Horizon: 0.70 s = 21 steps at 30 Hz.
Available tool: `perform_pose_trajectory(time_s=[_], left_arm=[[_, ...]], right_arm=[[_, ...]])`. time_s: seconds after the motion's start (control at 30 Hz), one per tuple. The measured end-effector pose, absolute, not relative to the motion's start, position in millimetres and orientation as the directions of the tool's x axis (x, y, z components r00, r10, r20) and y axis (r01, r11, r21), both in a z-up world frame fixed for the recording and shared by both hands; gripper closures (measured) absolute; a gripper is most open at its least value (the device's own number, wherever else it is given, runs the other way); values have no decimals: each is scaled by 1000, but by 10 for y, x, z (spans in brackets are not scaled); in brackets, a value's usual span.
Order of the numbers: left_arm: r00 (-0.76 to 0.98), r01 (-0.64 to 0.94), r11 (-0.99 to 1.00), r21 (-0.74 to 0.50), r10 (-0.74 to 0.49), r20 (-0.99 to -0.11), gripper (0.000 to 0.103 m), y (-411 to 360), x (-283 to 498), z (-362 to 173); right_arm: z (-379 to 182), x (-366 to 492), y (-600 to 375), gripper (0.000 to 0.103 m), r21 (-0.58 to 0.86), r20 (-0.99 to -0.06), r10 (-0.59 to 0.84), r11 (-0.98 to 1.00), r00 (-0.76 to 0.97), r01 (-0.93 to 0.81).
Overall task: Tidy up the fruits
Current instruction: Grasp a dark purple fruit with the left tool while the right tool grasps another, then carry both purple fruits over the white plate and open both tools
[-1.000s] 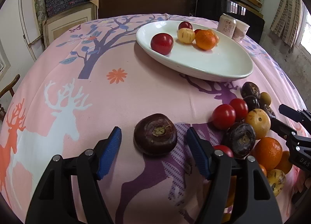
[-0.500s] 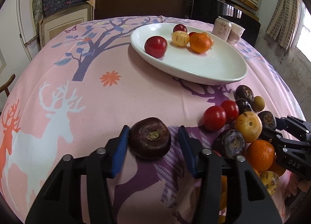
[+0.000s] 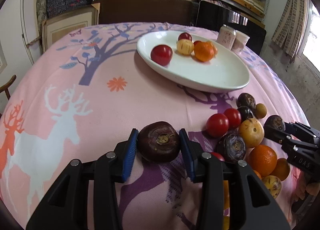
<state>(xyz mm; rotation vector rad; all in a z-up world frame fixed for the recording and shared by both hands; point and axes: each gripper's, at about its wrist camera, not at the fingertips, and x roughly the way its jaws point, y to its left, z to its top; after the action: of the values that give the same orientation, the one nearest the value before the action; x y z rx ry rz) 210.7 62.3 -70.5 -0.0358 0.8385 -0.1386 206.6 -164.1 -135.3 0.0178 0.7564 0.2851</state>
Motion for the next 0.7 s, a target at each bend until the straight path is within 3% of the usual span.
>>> perform_pose_trajectory(time_s=[0.27,0.43,0.57,0.63,0.67,0.7], left_arm=[[734,114,990,-85,-142,-664,62,540,2207,-232],[736,125,986,-110,-167,-657,62,354,2665,-15],[713,139,985,-106,-174,-679,62,163,2993,-138],[684,146,984,-106,-178,-708,62,122,3113,-266],[673,154,982,-105,-182,-717,57,121,3141,-322],[667,157,983,-99,-180,-723,52,132,3157,-357]], right_arm=[[-1001,2048,-1866,61,227,-563,323,946,761,-234],[-703,2507,-1797,61,216,-563,319,947,763,-236],[-699,2924,-1665,60,212,-579,314,949,753,-233],[-758,3097,-1637,56,248,-570,339,939,748,-237],[-779,3120,-1648,42,264,-560,343,937,754,-230],[-810,3137,-1664,37,270,-558,343,936,756,-225]])
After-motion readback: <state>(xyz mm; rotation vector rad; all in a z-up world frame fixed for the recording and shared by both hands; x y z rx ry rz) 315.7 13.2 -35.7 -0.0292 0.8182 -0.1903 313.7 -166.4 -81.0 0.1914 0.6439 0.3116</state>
